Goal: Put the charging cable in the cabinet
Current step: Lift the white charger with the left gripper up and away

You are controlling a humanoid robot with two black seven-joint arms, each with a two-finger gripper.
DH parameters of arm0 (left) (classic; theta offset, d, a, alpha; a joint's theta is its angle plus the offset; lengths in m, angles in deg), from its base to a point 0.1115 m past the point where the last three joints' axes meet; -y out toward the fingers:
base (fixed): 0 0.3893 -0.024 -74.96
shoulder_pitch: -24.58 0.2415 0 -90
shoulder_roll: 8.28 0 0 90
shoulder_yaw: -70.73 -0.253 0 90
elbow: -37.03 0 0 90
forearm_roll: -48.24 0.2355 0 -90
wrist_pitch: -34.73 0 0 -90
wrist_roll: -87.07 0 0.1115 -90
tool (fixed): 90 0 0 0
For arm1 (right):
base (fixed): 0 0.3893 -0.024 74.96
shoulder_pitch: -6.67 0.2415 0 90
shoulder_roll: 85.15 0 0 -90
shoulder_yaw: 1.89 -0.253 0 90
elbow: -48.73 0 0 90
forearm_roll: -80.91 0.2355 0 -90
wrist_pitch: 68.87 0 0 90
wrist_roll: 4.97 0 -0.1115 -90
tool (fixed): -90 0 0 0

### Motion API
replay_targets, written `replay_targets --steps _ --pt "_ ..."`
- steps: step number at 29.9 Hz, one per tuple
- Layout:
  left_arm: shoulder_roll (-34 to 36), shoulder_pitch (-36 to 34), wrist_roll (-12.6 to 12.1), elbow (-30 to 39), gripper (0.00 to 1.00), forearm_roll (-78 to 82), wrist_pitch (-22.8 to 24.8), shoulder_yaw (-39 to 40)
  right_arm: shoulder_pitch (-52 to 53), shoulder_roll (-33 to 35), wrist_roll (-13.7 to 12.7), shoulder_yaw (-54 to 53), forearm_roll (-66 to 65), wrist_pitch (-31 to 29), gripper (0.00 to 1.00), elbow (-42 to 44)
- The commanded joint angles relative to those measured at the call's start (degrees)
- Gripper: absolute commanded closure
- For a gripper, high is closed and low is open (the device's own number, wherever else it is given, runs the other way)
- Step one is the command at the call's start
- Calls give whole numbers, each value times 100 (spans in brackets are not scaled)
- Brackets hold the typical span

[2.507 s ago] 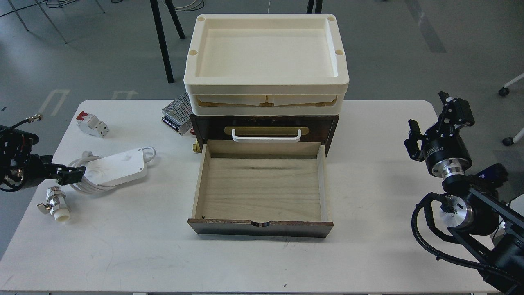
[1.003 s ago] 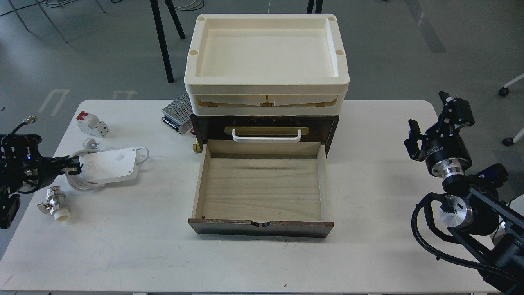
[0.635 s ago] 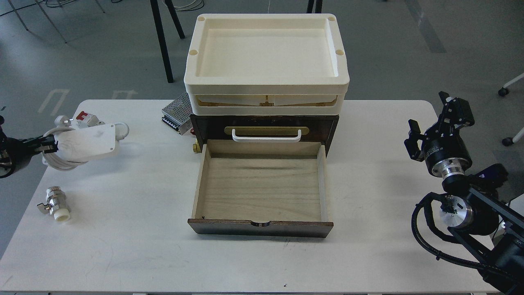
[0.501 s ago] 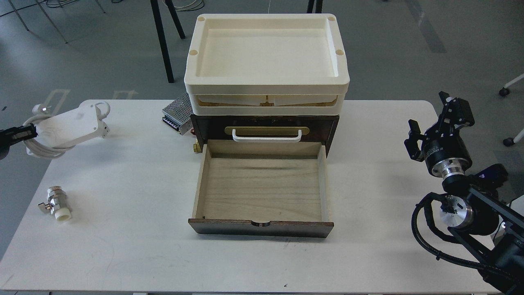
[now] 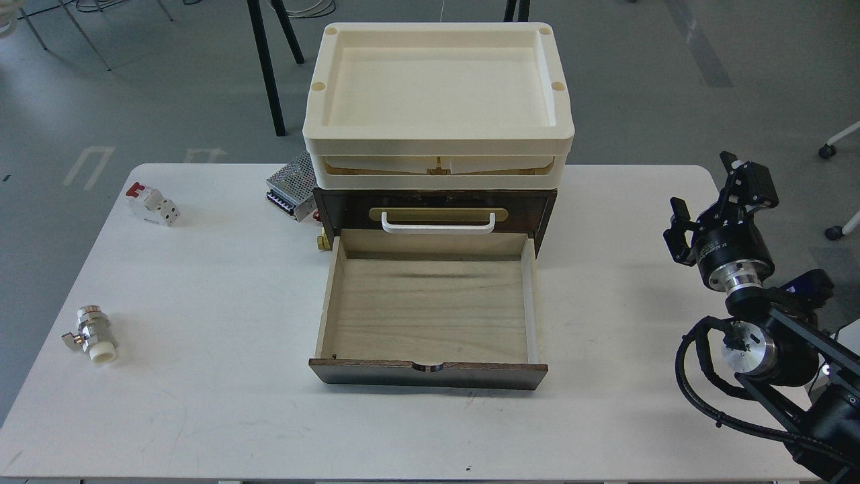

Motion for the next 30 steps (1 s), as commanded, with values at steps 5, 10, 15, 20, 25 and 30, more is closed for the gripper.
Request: replay_targets --steps 5,10,15,20,25,30 --pt "-33 -844 2 54 96 -17 -1 117 7 0 0 0 4 0 1 0" --pt "-182 -1441 2 71 96 -17 -1 117 -2 0 0 0 -5 9 1 0" --pt "-428 -2249 2 80 96 -17 -1 117 -2 0 0 0 -5 9 1 0" --pt "-1007 -3172 2 89 96 -17 -1 117 -2 0 0 0 -5 9 1 9" --pt "-1693 -3780 2 194 96 -8 -1 108 -2 0 0 0 -5 9 1 9" --pt "-2089 -4097 2 992 96 53 -1 99 7 0 0 0 -5 18 1 9"
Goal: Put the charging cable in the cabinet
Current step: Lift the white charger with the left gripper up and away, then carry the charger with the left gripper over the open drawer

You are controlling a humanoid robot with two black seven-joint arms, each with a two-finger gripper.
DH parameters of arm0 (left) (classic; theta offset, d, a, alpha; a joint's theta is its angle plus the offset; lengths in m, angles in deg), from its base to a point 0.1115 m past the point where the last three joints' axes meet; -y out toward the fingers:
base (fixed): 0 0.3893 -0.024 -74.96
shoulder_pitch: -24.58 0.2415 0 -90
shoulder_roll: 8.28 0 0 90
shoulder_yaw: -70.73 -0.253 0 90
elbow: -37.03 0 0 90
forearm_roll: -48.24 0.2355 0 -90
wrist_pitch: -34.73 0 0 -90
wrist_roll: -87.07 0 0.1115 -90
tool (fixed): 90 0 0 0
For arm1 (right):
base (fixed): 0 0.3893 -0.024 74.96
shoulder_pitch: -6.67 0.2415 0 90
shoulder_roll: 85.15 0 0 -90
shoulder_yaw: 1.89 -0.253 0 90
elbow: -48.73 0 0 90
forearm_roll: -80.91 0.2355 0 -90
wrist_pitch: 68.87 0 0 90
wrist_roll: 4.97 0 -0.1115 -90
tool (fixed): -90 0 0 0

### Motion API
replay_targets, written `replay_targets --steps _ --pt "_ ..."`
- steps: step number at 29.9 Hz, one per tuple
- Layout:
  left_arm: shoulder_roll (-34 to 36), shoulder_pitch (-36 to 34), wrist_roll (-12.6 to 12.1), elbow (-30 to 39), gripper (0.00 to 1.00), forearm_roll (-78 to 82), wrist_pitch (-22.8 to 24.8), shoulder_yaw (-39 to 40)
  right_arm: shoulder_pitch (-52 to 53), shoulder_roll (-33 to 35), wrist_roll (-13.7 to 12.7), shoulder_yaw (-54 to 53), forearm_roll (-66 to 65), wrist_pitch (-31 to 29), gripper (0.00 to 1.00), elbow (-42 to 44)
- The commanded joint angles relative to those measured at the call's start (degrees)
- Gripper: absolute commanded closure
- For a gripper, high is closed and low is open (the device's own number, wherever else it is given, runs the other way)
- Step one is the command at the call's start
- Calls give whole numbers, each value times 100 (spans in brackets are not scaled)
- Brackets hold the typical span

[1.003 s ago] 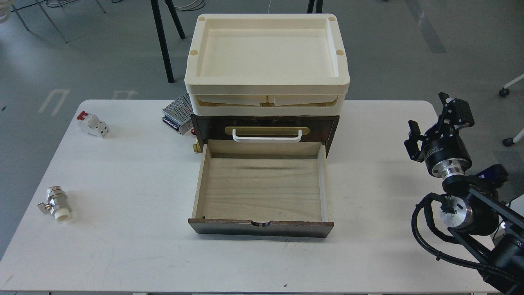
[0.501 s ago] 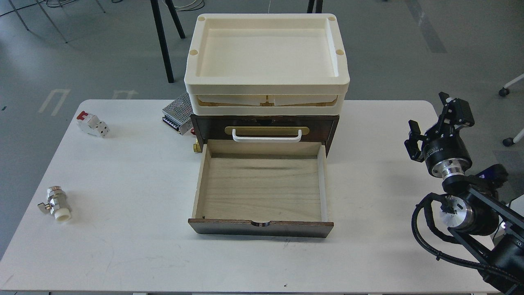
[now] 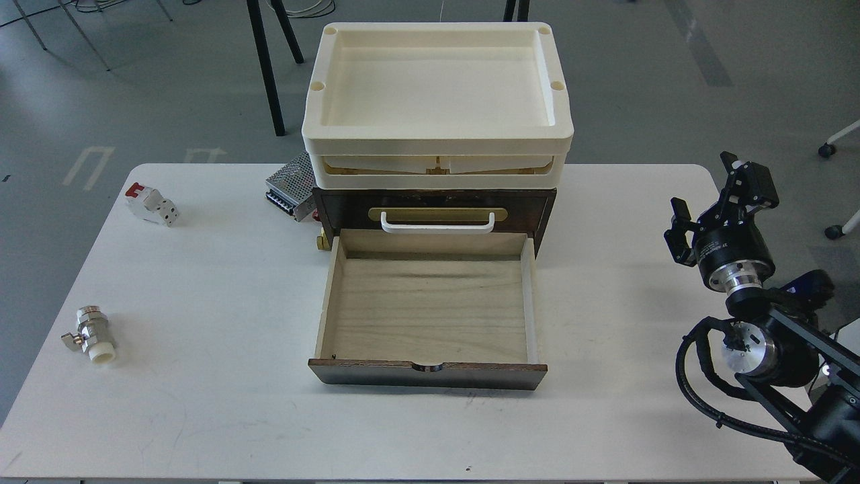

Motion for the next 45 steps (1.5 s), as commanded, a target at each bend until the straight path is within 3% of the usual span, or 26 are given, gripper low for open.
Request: replay_targets --steps 1,13,19,25,36,45 --pt "-241 -199 -2 692 96 57 0 -5 1 0 0 0 1 6 1 0" --pt "-303 -156 -2 3996 96 1629 0 4 9 0 0 0 1 6 1 0" --pt "-295 204 -2 5087 96 2148 0 -14 9 0 0 0 1 6 1 0" --pt "-303 871 -2 5572 96 2878 0 -31 9 0 0 0 1 6 1 0" --pt "-137 2471 -2 5669 96 3670 0 -49 9 0 0 0 1 6 1 0" --pt "31 3148 -2 6012 96 3722 -66 -67 9 0 0 0 1 -2 1 0"
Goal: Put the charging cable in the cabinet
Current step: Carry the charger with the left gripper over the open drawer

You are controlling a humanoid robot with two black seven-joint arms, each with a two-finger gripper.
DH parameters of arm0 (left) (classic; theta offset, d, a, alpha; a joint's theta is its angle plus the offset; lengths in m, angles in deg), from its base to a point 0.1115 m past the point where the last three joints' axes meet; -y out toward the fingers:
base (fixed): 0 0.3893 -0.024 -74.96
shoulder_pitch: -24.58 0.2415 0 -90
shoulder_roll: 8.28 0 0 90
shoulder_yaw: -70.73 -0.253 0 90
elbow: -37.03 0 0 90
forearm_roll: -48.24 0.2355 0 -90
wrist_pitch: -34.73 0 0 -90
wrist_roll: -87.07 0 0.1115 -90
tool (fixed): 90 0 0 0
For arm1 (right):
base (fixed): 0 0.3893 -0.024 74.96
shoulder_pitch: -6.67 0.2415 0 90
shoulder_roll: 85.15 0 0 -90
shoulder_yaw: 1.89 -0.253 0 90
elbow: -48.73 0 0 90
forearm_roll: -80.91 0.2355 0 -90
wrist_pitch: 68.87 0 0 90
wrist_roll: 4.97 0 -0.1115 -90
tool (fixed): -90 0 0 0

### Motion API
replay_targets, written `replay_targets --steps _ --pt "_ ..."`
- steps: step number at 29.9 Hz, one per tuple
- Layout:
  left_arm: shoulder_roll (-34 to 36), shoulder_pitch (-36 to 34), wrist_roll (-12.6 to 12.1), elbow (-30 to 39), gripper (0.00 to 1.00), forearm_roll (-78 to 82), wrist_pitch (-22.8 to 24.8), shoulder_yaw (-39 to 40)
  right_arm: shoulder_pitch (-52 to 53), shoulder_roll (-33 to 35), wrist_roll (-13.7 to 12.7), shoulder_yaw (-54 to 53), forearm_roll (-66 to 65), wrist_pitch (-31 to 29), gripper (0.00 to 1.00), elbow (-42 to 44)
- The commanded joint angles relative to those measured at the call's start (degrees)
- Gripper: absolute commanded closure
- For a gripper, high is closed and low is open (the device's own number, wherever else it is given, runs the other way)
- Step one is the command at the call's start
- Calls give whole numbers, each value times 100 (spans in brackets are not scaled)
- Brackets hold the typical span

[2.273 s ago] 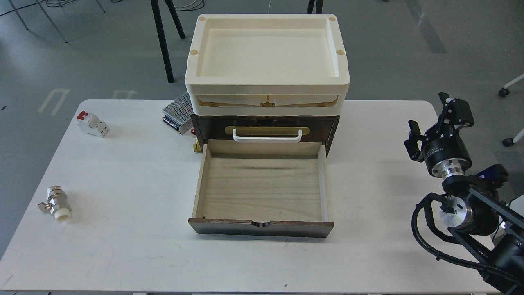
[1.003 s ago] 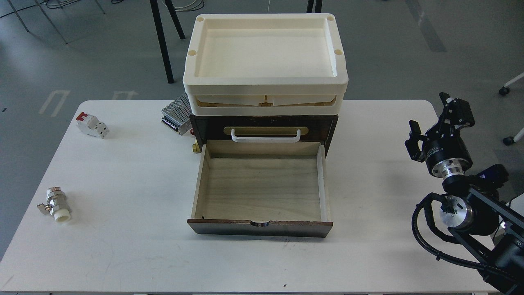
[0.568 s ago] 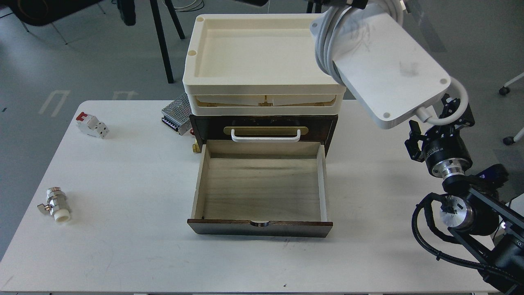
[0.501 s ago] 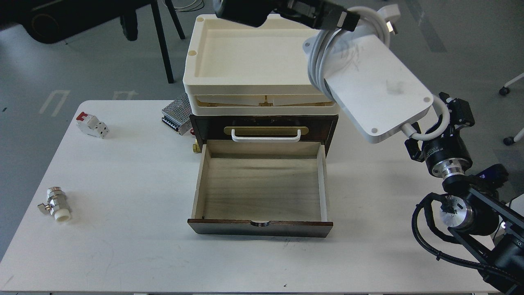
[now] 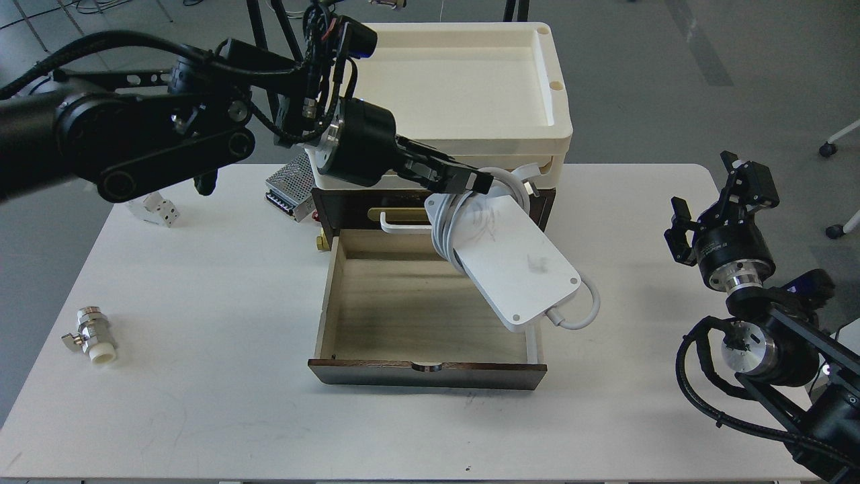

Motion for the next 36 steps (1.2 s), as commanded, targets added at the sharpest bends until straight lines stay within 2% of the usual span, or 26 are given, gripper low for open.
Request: replay_targets --steps 1,13,17,28,36 --pt "24 298 1 64 96 54 -110 -16 0 0 0 0 0 2 1 0" --pt "77 1502 1 -32 95 107 -752 2 0 0 0 0 0 2 1 0" --pt "59 1704 1 -102 95 107 -954 19 0 0 0 0 0 2 1 0" --pt "-221 2328 1 -927 95 19 -1139 46 0 0 0 0 0 2 1 0" --pt "-494 2408 1 -1192 95 -8 -1244 63 0 0 0 0 0 2 1 0"
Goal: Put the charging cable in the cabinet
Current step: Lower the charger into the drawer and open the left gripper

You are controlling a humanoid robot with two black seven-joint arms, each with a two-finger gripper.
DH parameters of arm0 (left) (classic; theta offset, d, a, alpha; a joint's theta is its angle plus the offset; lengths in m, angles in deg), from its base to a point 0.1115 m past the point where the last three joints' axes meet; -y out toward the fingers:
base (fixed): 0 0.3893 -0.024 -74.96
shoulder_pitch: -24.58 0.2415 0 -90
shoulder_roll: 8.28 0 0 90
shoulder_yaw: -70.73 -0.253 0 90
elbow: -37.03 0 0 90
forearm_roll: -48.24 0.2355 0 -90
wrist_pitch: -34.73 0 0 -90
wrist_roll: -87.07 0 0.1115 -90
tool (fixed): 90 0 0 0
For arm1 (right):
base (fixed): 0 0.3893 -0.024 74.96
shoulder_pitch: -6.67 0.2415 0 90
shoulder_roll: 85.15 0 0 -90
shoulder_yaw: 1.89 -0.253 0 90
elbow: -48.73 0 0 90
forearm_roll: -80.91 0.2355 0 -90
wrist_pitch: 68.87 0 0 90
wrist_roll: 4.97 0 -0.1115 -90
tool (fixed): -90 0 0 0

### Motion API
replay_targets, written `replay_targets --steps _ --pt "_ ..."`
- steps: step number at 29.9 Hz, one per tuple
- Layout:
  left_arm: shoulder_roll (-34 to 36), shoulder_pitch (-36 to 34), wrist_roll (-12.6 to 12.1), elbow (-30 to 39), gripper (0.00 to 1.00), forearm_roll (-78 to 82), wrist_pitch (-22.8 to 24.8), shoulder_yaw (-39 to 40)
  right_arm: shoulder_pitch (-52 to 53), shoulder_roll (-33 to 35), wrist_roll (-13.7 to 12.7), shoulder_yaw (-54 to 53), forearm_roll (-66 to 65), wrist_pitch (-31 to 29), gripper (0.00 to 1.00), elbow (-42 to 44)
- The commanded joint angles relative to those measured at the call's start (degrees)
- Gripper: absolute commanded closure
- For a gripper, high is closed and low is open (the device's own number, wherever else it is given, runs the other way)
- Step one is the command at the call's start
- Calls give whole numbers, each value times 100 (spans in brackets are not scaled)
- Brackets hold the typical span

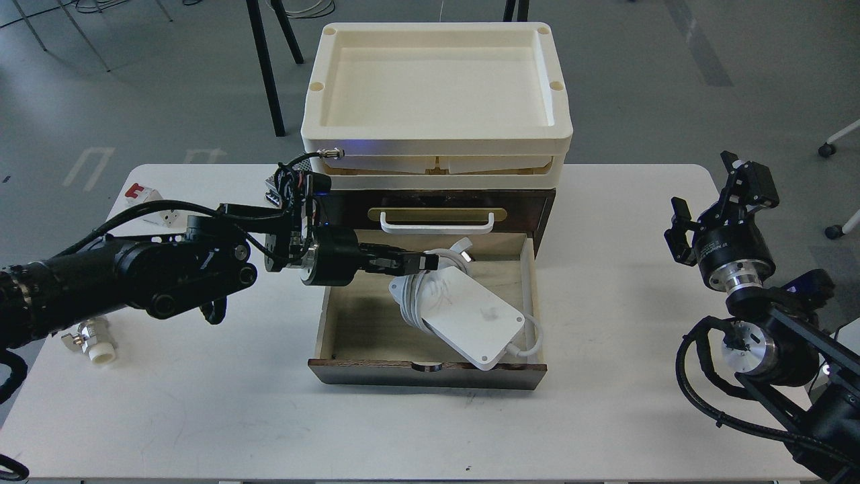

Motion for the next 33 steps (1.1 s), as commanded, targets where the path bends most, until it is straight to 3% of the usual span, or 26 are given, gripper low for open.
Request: replay_targets --steps 1,16,24,29,31,33 --pt "-153 49 0 -162 95 -2 -85 4 0 0 0 0 0 6 1 0" --pt "-777 251 0 -1270 93 -204 -112 13 0 0 0 0 0 -3 1 0" --pt "-839 348 0 -1323 87 -195 -121 13 0 0 0 0 0 -3 1 0" --pt "-839 374 0 -1314 78 -195 -121 13 0 0 0 0 0 -3 1 0" --pt "-831 383 0 -1314 65 -195 -112 4 0 0 0 0 0 6 1 0" --pt "-839 383 0 -1323 45 -222 -112 22 0 0 0 0 0 6 1 0"
